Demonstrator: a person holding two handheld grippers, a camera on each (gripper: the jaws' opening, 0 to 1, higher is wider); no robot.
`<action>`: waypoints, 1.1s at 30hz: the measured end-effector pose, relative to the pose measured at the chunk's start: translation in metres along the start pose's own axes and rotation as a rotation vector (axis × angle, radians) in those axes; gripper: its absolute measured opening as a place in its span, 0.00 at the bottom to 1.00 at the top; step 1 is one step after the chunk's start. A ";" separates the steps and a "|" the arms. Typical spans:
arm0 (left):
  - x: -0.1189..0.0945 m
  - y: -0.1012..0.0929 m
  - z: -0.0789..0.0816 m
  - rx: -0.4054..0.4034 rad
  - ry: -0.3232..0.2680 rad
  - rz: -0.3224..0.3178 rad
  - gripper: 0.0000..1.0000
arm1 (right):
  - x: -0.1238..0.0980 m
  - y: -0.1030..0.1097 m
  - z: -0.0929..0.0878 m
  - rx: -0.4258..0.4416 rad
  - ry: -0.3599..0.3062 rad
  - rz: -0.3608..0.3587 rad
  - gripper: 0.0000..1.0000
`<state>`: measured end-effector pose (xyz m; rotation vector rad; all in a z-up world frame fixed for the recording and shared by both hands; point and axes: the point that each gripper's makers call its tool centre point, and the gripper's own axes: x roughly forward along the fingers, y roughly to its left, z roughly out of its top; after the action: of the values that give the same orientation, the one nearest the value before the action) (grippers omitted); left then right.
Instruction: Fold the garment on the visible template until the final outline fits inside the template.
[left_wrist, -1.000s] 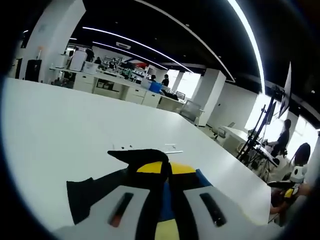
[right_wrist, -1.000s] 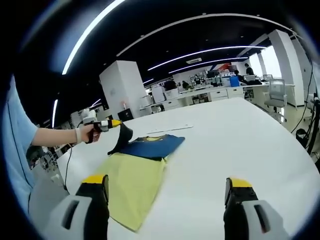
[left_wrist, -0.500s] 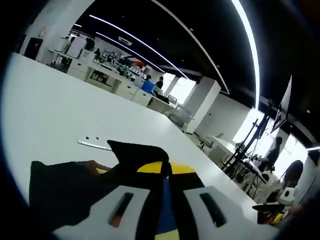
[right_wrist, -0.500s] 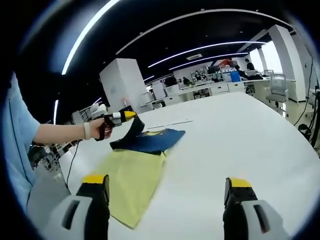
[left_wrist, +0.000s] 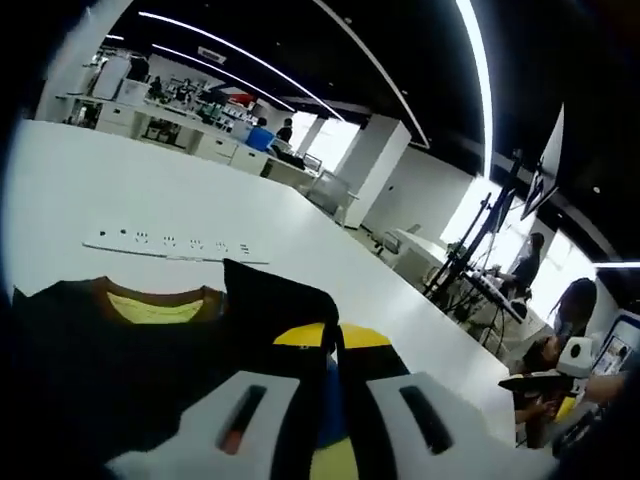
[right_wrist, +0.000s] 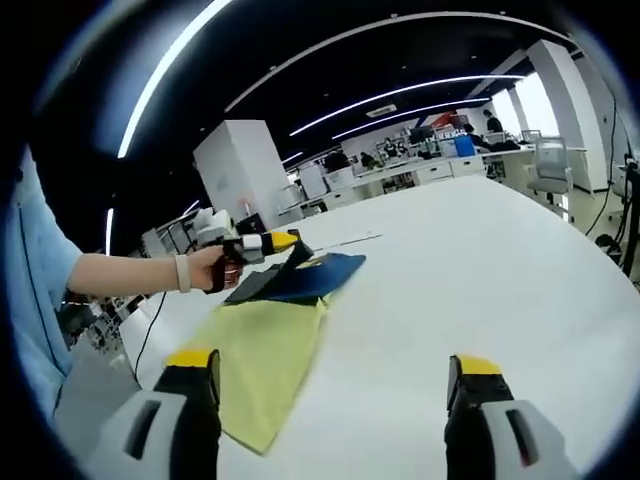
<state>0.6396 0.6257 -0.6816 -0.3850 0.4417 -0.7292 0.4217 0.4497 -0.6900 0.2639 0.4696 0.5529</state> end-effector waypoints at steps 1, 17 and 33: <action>0.001 0.000 -0.006 -0.007 0.020 0.003 0.00 | 0.000 0.000 -0.001 0.003 0.000 0.000 0.95; 0.012 -0.004 -0.048 0.011 0.133 -0.013 0.00 | 0.000 -0.006 -0.006 0.032 -0.006 -0.013 0.94; 0.015 -0.003 -0.058 0.056 0.151 -0.012 0.19 | 0.002 -0.006 -0.006 0.028 0.001 -0.014 0.93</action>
<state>0.6183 0.6026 -0.7331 -0.2815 0.5604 -0.7834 0.4232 0.4470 -0.6980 0.2872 0.4798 0.5329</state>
